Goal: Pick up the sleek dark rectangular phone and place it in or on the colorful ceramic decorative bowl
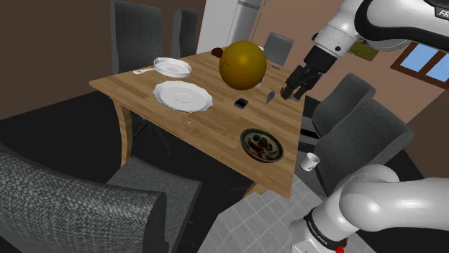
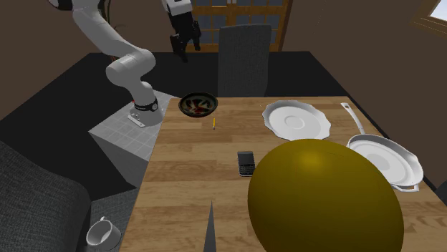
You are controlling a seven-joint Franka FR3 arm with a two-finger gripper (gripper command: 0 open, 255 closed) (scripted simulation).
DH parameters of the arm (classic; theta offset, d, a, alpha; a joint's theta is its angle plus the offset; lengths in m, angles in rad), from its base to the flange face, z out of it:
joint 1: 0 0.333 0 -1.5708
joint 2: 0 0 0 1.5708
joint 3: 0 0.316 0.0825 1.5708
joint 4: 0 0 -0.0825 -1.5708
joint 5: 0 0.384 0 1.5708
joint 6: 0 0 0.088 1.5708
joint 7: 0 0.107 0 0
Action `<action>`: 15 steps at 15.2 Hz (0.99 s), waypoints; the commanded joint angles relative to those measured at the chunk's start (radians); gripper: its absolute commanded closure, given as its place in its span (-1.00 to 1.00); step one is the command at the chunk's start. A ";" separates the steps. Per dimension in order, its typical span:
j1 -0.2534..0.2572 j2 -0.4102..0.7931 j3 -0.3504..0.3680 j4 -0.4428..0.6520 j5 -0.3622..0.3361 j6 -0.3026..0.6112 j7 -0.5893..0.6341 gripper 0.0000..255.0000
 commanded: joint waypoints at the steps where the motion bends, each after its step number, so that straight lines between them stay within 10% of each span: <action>1: 0.000 0.000 0.000 0.000 0.000 0.000 0.000 -1.00; 15: -0.114 0.514 0.086 0.191 -0.054 0.296 0.341 -1.00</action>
